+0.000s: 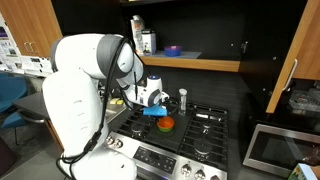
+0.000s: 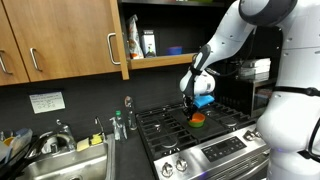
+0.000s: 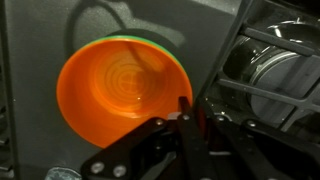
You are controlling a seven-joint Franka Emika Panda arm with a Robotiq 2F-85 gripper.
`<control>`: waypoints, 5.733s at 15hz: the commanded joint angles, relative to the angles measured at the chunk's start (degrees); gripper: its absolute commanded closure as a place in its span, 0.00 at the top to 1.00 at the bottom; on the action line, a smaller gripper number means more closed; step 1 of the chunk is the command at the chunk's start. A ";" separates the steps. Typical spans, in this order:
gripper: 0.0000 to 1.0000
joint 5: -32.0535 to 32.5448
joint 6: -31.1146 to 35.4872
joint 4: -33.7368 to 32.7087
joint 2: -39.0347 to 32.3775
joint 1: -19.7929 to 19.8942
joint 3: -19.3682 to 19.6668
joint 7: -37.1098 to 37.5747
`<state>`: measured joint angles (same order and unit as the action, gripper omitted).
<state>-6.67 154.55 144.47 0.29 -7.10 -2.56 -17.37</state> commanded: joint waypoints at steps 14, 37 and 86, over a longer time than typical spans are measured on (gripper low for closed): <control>0.01 0.38 -2.28 -0.59 0.79 0.97 -0.68 -0.43; 0.01 14.02 -13.41 0.18 11.07 0.94 -1.14 1.17; 0.01 10.89 -41.69 -35.62 27.96 -8.04 3.11 -19.87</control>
<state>5.82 112.47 114.84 32.74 -15.02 -0.26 -34.98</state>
